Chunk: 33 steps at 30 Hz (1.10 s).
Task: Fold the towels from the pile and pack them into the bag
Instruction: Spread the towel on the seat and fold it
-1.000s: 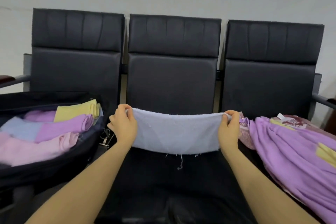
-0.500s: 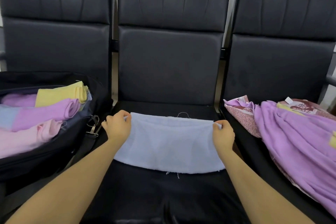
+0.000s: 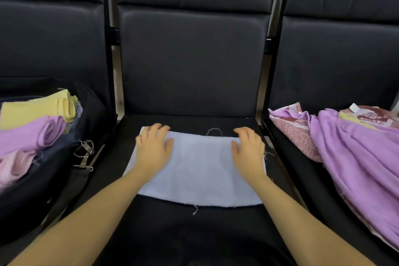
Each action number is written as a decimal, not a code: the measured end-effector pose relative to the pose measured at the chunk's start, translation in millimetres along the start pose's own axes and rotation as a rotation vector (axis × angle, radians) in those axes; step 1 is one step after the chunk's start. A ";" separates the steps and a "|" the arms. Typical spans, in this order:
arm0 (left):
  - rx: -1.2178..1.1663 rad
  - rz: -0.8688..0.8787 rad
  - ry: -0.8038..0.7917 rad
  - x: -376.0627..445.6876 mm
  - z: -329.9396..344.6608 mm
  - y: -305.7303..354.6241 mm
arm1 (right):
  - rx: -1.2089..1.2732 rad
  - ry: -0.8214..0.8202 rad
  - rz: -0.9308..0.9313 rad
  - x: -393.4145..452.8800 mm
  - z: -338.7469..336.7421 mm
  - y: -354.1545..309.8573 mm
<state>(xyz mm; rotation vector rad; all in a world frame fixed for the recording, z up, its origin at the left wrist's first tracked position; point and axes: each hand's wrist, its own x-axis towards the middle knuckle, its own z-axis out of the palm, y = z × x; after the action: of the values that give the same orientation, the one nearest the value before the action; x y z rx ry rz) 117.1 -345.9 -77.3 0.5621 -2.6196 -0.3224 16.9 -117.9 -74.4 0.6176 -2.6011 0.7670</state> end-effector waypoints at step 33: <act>-0.130 -0.002 0.058 -80.8 -59.8 -15.8 | -0.342 -0.795 -0.387 -81.3 -10.1 -15.5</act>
<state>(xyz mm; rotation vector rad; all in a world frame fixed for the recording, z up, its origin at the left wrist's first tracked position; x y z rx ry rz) 216.3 -332.6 -59.6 0.5226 -2.5210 -0.4669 95.1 -99.1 -96.4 1.4849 -3.0064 -0.0912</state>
